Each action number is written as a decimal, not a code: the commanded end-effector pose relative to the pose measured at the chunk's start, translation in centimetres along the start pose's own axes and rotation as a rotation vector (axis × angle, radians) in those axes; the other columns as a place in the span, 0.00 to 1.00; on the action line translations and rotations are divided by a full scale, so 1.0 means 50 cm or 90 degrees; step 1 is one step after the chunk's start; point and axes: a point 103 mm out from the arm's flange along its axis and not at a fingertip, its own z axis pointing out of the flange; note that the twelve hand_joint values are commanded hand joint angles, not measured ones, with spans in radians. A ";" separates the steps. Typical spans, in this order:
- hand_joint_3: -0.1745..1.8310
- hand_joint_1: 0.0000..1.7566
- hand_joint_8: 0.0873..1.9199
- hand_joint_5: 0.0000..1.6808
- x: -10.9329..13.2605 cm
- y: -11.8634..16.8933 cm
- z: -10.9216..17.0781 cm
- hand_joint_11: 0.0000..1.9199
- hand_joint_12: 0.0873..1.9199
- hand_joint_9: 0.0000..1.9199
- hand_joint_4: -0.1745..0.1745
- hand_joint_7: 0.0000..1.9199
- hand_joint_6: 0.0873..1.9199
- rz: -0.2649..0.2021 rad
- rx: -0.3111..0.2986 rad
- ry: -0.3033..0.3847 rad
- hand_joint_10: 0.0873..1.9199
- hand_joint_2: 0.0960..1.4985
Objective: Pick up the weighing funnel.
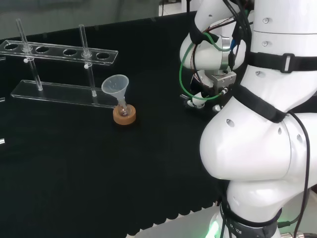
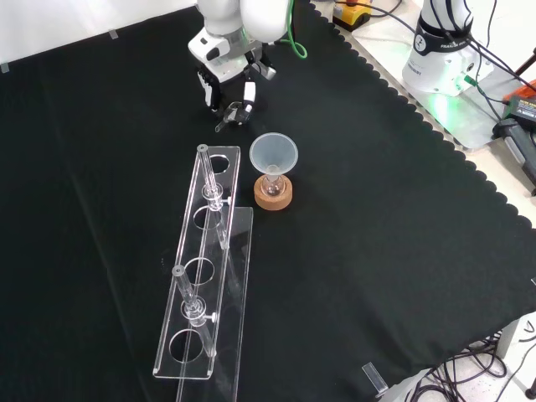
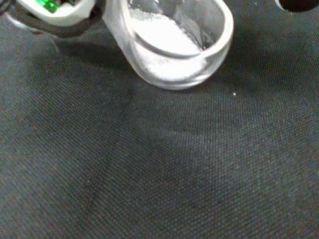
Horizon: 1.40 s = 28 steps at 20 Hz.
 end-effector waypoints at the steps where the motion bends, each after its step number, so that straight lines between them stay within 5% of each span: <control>1: 0.37 0.59 0.17 0.83 0.006 0.000 -0.013 0.91 0.22 0.97 0.36 0.87 0.26 0.003 -0.023 -0.015 0.00 0.36; 2: 0.42 0.62 0.15 0.85 0.008 -0.001 -0.014 0.92 0.21 0.97 0.65 0.88 0.22 0.002 -0.027 -0.017 0.00 0.34; 3: 0.45 0.64 0.13 0.86 0.009 -0.001 -0.015 0.92 0.20 0.98 0.82 0.89 0.18 0.002 -0.031 -0.020 0.00 0.32; 5: 0.48 0.66 0.09 0.89 0.011 -0.002 -0.015 0.94 0.19 0.99 0.96 0.91 0.13 0.000 -0.038 -0.025 0.00 0.30; 6: 0.47 0.67 0.07 0.90 0.012 -0.002 -0.014 0.94 0.19 0.99 0.94 0.92 0.11 0.000 -0.040 -0.028 0.00 0.30; 8: 0.47 0.67 0.05 0.91 0.011 -0.001 -0.011 0.94 0.18 0.99 0.75 0.93 0.08 0.004 -0.023 -0.022 0.00 0.30; 9: 0.47 0.67 0.04 0.91 0.009 0.001 -0.010 0.94 0.18 1.00 0.83 0.94 0.08 0.008 -0.008 -0.016 0.00 0.30; 11: 0.41 0.59 0.02 0.87 0.005 0.006 -0.009 0.94 0.17 1.00 0.30 0.93 0.10 0.016 0.027 -0.004 0.00 0.31; 13: 0.34 0.51 0.00 0.70 0.003 0.010 -0.012 0.93 0.16 0.95 0.07 0.87 0.25 0.026 0.056 -0.004 0.00 0.33; 15: 0.30 0.45 0.00 0.47 0.001 0.013 -0.022 0.87 0.18 0.87 0.08 0.77 0.40 0.039 0.072 -0.004 0.00 0.33; 18: 0.26 0.38 0.00 0.31 -0.001 0.014 -0.047 0.70 0.34 0.73 0.16 0.64 0.39 0.058 0.084 -0.004 0.00 0.33; 22: 0.23 0.32 0.00 0.25 0.002 0.001 -0.091 0.52 0.53 0.63 0.20 0.55 0.31 0.083 0.093 0.002 0.00 0.33; 28: 0.21 0.29 0.00 0.24 0.014 -0.045 -0.147 0.46 0.58 0.59 0.18 0.51 0.27 0.121 0.080 -0.010 0.00 0.34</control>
